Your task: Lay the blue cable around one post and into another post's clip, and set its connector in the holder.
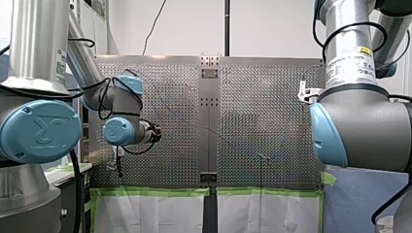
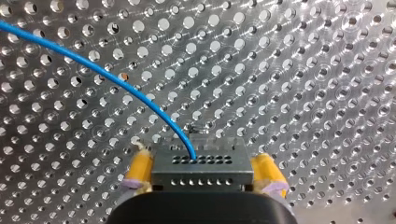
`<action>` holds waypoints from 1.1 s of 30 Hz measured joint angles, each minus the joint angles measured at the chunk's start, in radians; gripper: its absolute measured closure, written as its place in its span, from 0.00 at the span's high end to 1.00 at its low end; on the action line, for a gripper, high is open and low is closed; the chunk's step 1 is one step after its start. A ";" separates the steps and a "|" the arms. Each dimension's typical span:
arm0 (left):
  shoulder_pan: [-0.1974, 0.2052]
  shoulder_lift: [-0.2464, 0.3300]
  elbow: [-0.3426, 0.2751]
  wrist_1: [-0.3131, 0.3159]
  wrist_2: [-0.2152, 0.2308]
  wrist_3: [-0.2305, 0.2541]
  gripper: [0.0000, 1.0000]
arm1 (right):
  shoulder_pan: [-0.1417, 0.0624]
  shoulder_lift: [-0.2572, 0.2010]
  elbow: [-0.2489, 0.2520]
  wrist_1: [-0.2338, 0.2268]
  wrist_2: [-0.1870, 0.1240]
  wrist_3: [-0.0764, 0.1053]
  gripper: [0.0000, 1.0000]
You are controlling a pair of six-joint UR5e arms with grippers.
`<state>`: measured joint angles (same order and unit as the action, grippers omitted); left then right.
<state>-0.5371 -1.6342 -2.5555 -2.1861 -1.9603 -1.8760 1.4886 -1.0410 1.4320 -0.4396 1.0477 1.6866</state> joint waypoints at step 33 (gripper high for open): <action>0.009 0.000 -0.001 -0.007 -0.001 0.007 0.98 | 0.000 0.000 0.000 0.001 -0.006 -0.002 1.00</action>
<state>-0.5281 -1.6342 -2.5568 -2.1931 -1.9611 -1.8688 1.4886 -1.0409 1.4321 -0.4390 1.0420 1.6850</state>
